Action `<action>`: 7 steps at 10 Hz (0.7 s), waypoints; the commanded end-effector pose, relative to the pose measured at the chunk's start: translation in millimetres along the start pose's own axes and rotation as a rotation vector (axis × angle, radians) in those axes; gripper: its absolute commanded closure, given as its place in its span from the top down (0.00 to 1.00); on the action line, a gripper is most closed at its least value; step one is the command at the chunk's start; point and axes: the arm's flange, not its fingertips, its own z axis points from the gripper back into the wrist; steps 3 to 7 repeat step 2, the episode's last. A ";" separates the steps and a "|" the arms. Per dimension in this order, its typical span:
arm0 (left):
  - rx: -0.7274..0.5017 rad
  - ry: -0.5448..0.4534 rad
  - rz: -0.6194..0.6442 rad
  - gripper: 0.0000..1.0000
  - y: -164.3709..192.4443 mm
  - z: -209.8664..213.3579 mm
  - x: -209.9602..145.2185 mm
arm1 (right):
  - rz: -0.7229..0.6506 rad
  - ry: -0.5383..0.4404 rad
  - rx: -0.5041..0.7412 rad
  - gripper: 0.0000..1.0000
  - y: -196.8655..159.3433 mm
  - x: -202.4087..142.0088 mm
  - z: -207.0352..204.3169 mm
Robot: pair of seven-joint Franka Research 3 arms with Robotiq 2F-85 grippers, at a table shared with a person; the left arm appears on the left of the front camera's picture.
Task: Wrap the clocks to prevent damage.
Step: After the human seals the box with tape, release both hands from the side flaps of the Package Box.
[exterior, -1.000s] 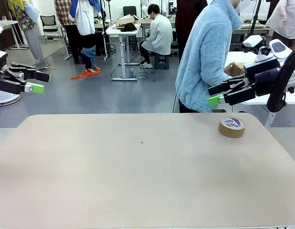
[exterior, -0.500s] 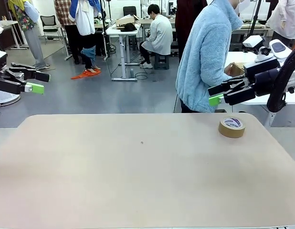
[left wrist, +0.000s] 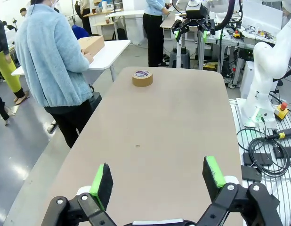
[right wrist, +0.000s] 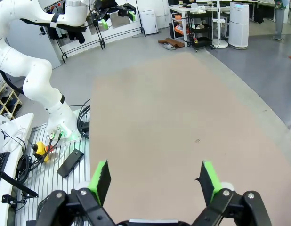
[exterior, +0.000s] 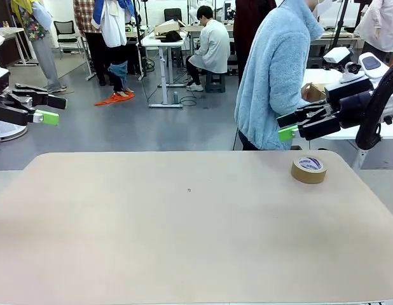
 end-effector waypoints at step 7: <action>0.010 -0.010 -0.004 1.00 1.5 -0.9 0.6 | 0.004 -0.016 0.005 1.00 -0.1 -0.1 -0.4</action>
